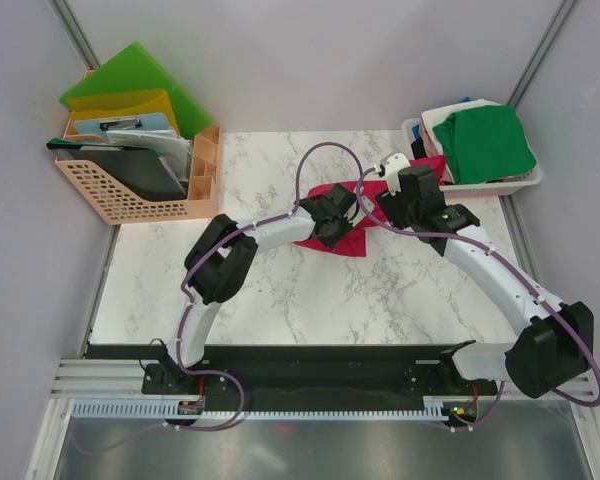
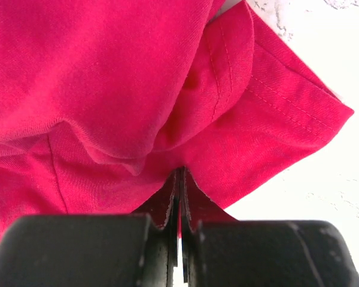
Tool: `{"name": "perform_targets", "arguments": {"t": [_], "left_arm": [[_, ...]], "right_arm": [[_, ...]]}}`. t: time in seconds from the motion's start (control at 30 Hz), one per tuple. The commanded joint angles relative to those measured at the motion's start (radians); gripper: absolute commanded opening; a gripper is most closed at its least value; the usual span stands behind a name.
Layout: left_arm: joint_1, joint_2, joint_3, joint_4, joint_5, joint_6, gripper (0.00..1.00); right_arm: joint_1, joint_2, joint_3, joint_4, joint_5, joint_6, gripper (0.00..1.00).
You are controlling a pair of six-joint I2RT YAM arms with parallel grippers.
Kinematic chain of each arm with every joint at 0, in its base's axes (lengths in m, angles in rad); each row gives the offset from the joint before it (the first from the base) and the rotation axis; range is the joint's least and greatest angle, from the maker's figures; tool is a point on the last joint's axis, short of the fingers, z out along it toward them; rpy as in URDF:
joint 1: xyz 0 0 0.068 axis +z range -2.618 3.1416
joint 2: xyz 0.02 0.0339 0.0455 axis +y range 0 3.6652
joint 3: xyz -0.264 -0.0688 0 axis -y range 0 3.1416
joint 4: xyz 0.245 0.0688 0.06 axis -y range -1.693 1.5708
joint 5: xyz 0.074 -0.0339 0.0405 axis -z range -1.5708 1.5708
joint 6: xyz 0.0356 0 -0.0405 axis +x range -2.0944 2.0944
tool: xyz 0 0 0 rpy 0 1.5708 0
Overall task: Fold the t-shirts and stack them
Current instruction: Flatten out the tshirt
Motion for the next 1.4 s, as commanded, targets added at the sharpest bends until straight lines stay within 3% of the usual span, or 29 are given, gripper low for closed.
{"name": "perform_targets", "arguments": {"t": [0.0, 0.13, 0.17, 0.33, 0.6, 0.9, 1.13, 1.37], "left_arm": [[0.000, -0.023, -0.015, -0.046, 0.010, 0.011, 0.02], [0.000, -0.062, -0.028, -0.047, 0.033, 0.021, 0.05], [0.000, -0.068, -0.031, -0.047, 0.040, 0.022, 0.14], [-0.008, -0.096, -0.016, -0.050, 0.053, 0.008, 0.34], [-0.074, -0.097, 0.045, -0.102, 0.051, 0.012, 0.39], [-0.144, 0.001, 0.254, -0.188, 0.117, -0.028, 0.40], [-0.143, 0.107, 0.351, -0.266, 0.116, -0.038, 0.56], [-0.144, 0.141, 0.338, -0.265, 0.091, -0.045, 0.56]], "right_arm": [[-0.001, -0.017, -0.010, 0.037, -0.009, 0.006, 0.75], [-0.001, -0.011, -0.013, 0.037, -0.009, 0.006, 0.76], [-0.001, -0.011, -0.013, 0.039, -0.014, 0.006, 0.75], [-0.001, -0.008, -0.010, 0.039, -0.015, 0.006, 0.75], [-0.001, -0.007, -0.016, 0.043, -0.017, 0.005, 0.76], [-0.001, -0.013, -0.032, 0.048, -0.015, -0.001, 0.75], [-0.001, -0.024, -0.056, 0.059, 0.000, -0.009, 0.75], [-0.014, -0.068, -0.091, 0.158, 0.221, -0.081, 0.76]]}}
